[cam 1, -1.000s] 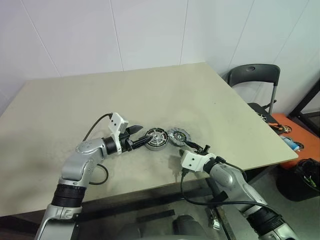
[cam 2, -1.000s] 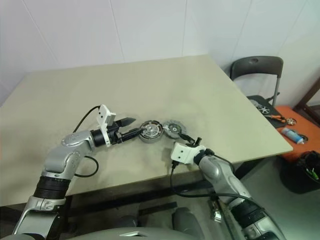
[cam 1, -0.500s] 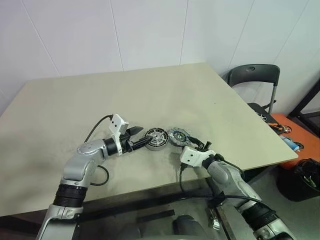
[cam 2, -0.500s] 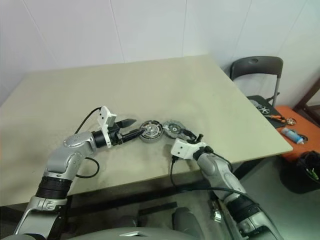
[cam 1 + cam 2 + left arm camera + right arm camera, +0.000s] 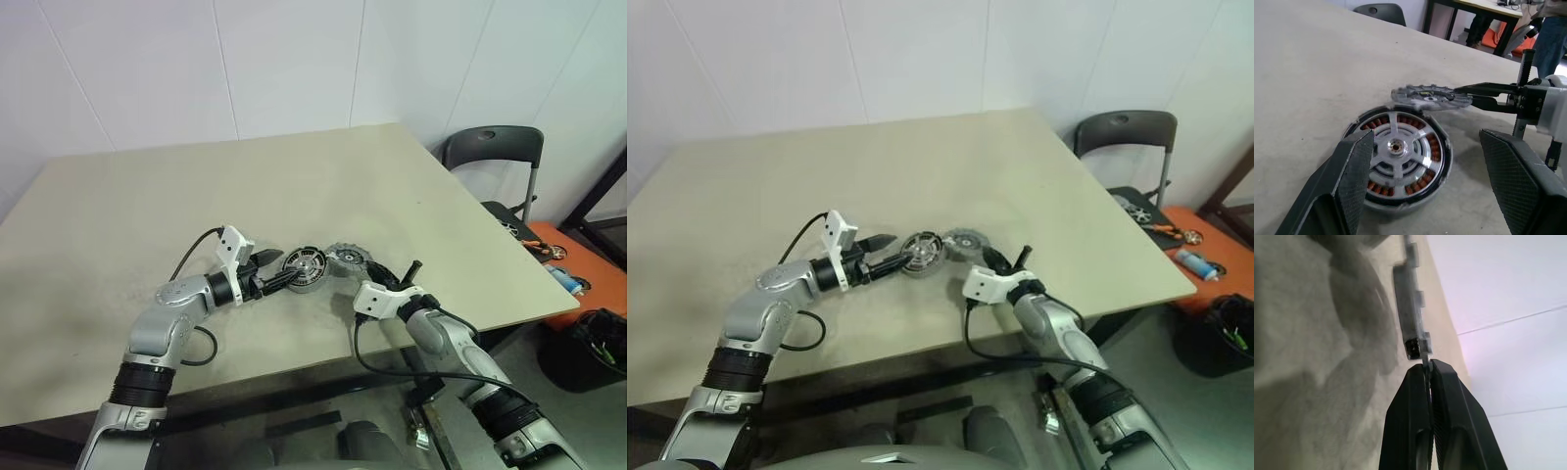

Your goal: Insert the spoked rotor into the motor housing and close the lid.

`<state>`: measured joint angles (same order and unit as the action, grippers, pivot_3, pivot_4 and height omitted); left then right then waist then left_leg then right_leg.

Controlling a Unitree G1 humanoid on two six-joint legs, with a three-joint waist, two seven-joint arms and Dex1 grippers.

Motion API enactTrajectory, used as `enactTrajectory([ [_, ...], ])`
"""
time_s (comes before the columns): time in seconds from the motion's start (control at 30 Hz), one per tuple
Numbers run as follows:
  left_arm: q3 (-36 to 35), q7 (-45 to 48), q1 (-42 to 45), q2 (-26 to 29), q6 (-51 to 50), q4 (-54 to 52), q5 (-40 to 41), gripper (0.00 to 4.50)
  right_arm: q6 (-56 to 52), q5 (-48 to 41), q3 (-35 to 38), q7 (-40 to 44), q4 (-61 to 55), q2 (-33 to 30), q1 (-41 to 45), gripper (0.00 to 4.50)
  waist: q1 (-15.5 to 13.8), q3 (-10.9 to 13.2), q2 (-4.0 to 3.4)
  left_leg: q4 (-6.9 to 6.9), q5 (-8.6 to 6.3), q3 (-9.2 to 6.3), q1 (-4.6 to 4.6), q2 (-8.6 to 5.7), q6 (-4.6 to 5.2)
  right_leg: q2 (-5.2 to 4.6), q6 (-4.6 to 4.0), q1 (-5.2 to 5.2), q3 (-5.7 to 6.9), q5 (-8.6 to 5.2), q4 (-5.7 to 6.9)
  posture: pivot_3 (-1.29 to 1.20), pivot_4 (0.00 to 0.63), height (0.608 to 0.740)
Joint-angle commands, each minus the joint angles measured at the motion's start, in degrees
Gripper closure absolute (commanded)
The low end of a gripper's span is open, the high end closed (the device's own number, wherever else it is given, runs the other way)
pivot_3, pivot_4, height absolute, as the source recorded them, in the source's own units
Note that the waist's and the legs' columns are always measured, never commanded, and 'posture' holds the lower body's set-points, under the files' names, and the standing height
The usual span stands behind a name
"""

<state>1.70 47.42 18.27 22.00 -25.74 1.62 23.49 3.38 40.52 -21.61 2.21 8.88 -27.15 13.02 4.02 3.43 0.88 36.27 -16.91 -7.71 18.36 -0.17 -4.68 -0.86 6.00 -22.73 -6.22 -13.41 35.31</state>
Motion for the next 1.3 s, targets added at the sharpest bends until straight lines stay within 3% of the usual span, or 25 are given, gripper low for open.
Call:
enactTrajectory([
  [0.03, 0.2, -0.4, 0.7, -0.4, 1.1, -0.8, -0.5, 0.86, 1.0, 0.8, 1.4, -2.9, 0.2, 0.1, 1.7, 4.49, 0.0, 0.0, 0.00, 0.00, 0.00, 0.01, 0.01, 0.00, 0.00, 0.00, 0.00, 0.00, 0.00, 0.00, -0.01, 0.00, 0.000, 0.740],
  [0.27, 0.3, -1.2, 1.0, -0.8, 0.9, -0.9, -0.7, 0.86, 7.5, 8.3, -2.1, -7.7, -0.2, -1.9, 6.4, 4.49, 0.1, 0.0, 0.00, -0.02, 0.00, 0.01, 0.04, 0.00, 0.00, -0.01, -0.01, -0.05, -0.01, 0.01, -0.03, 0.00, 0.000, 0.740],
  [0.5, 0.3, -1.2, 1.9, -1.4, 1.5, 0.8, -0.8, 0.86, 16.7, 23.0, -12.8, -10.4, 6.3, -7.5, 14.0, 4.49, 0.1, 0.0, 0.01, -0.10, 0.00, 0.02, 0.00, 0.00, 0.00, 0.01, -0.01, -0.07, -0.03, 0.00, -0.03, 0.00, 0.000, 0.740],
  [0.67, 0.2, -0.9, 1.9, -1.9, 3.0, 2.3, -1.0, 0.86, 17.1, 34.5, -22.8, -6.5, 18.0, -9.6, 16.4, 4.49, 0.2, -0.2, 0.08, -0.10, 0.00, 0.08, -0.09, 0.00, 0.00, 0.00, -0.03, 0.17, -0.10, 0.00, -0.05, 0.00, 0.000, 0.740],
  [0.83, -0.5, -0.7, -0.1, -1.6, 4.8, 2.8, -1.0, 0.86, 12.5, 35.1, -21.8, -2.0, 24.8, -9.3, 18.9, 4.49, 1.0, -0.8, 0.52, -0.16, -0.06, 0.04, -1.14, 0.01, 0.04, 0.01, -0.05, 1.37, -0.04, -0.07, -0.20, 0.00, 0.000, 0.740],
  [0.97, -0.6, -0.8, -1.2, -1.5, 5.3, 2.2, -1.0, 0.86, 11.6, 33.6, -20.2, -0.7, 26.8, -9.9, 21.0, 4.49, 1.2, -0.9, 0.66, 0.00, -0.07, -0.15, -1.09, -0.10, 0.03, -0.07, -0.04, 1.40, 0.00, -0.07, -0.40, 0.00, 0.000, 0.740],
  [1.3, -0.4, -0.9, 0.8, -2.0, 4.8, 3.2, -1.0, 0.86, 13.6, 38.9, -22.6, -1.8, 11.9, -13.6, 20.4, 4.49, -0.2, -0.9, 0.71, -0.17, -0.06, -0.23, -0.89, -0.13, 0.04, -0.09, 0.01, 1.33, 0.00, -0.07, -0.77, 0.00, 0.000, 0.740],
])
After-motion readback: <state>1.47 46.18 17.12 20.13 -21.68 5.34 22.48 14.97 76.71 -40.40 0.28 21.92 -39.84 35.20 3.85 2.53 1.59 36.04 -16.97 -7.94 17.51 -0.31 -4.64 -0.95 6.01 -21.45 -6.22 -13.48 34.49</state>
